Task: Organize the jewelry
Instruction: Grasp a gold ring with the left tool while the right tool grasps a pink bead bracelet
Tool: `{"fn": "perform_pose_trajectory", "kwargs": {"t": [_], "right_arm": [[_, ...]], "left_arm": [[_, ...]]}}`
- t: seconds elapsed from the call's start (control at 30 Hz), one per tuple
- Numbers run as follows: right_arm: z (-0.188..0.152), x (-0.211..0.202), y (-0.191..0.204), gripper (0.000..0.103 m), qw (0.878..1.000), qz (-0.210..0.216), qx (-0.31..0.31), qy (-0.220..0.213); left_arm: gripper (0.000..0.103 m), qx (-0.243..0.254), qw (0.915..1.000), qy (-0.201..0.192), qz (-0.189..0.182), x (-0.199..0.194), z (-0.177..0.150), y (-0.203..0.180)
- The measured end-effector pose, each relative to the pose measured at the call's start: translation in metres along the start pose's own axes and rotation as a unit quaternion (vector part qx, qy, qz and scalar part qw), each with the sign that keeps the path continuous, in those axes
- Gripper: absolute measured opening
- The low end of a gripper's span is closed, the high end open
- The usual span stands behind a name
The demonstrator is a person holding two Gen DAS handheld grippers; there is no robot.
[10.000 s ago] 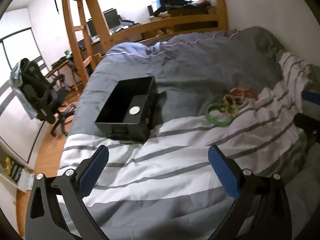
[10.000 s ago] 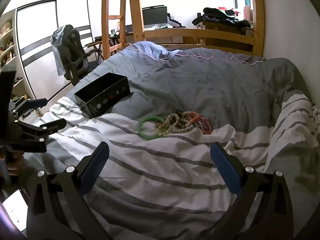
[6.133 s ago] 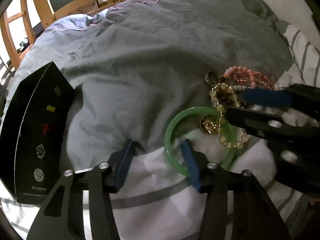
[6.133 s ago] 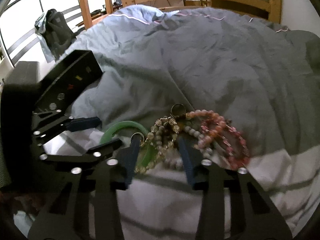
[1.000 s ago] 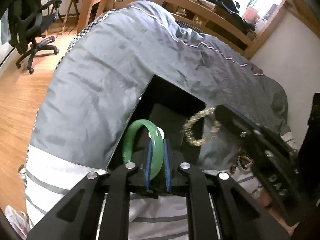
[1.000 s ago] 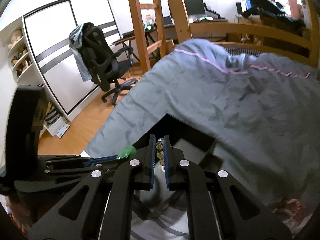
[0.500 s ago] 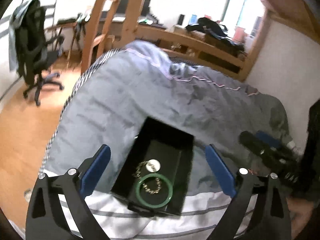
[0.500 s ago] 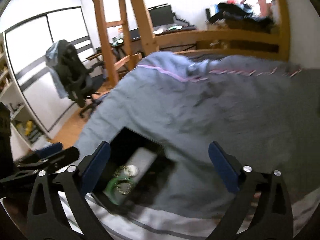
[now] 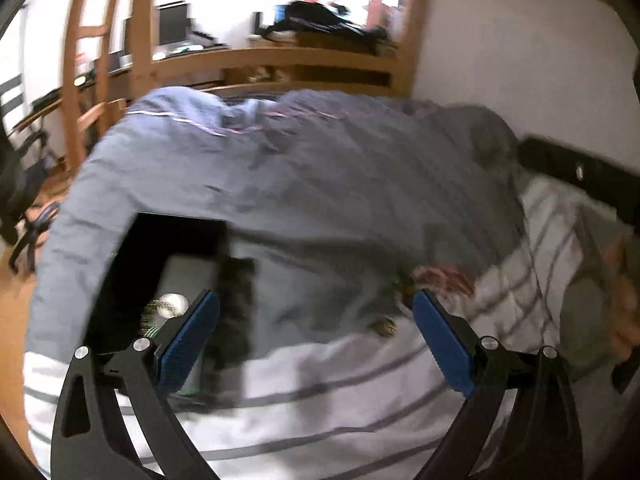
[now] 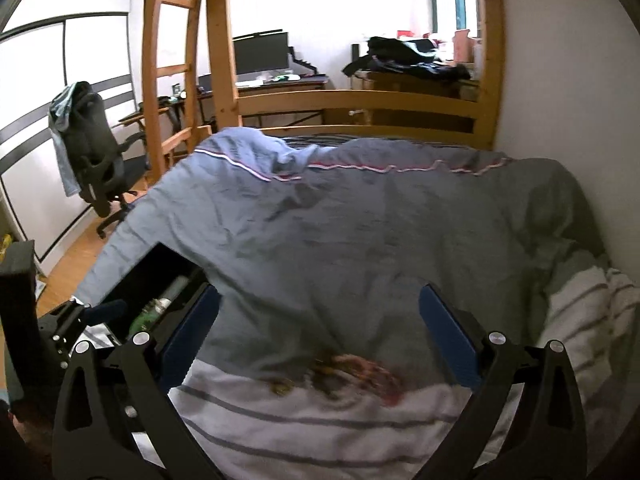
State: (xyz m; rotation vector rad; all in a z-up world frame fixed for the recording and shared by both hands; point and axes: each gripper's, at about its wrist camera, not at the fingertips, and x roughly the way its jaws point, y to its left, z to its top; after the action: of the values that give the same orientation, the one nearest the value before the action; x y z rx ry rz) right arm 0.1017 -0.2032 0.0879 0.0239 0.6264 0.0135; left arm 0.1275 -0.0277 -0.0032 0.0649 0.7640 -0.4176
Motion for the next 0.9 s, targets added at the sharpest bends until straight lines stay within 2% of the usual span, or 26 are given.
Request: {"fn": "perform_pose_trajectory", "kwargs": {"t": [0.1, 0.17, 0.3, 0.37, 0.43, 0.47, 0.53, 0.63, 0.7, 0.73, 0.83, 0.9], "right_arm": [[-0.013, -0.001, -0.021, 0.099, 1.000, -0.008, 0.010, 0.003], [-0.020, 0.003, -0.032, 0.099, 1.000, -0.007, 0.020, 0.007], [-0.040, 0.025, -0.053, 0.099, 0.999, 0.008, 0.040, 0.020], [-0.050, 0.038, -0.056, 0.094, 0.999, 0.021, 0.036, 0.028], [-0.060, 0.055, -0.055, 0.071, 0.998, 0.031, 0.023, 0.041], [-0.064, 0.062, -0.056, 0.067, 0.998, 0.035, 0.020, 0.048], [-0.074, 0.080, -0.058, 0.053, 0.996, 0.055, 0.029, 0.063], [-0.085, 0.106, -0.058, 0.043, 0.992, 0.075, 0.052, 0.091], [-0.093, 0.130, -0.057, 0.039, 0.989, 0.072, 0.052, 0.116], [-0.097, 0.138, -0.056, 0.033, 0.988, 0.069, 0.051, 0.127], [-0.106, 0.156, -0.059, 0.014, 0.985, 0.061, 0.051, 0.156], [-0.106, 0.156, -0.061, 0.013, 0.984, 0.069, 0.060, 0.154]], "left_arm": [[0.096, 0.022, 0.9992, 0.011, -0.033, 0.011, -0.008, -0.022], [0.092, 0.038, 0.9984, 0.016, -0.039, 0.020, -0.011, -0.032], [0.065, 0.061, 0.9946, 0.052, -0.066, 0.048, -0.020, -0.047], [0.060, 0.073, 0.9925, 0.074, -0.065, 0.069, -0.026, -0.052], [0.055, 0.079, 0.9908, 0.089, -0.065, 0.084, -0.029, -0.055], [0.050, 0.081, 0.9901, 0.094, -0.066, 0.090, -0.031, -0.055], [0.048, 0.083, 0.9879, 0.112, -0.067, 0.106, -0.036, -0.054], [0.042, 0.079, 0.9861, 0.127, -0.072, 0.121, -0.041, -0.053], [0.040, 0.076, 0.9847, 0.135, -0.080, 0.132, -0.043, -0.051], [0.040, 0.076, 0.9844, 0.136, -0.081, 0.135, -0.043, -0.051], [0.027, 0.066, 0.9845, 0.137, -0.088, 0.136, -0.040, -0.047], [0.020, 0.062, 0.9843, 0.138, -0.090, 0.135, -0.037, -0.045]]}}
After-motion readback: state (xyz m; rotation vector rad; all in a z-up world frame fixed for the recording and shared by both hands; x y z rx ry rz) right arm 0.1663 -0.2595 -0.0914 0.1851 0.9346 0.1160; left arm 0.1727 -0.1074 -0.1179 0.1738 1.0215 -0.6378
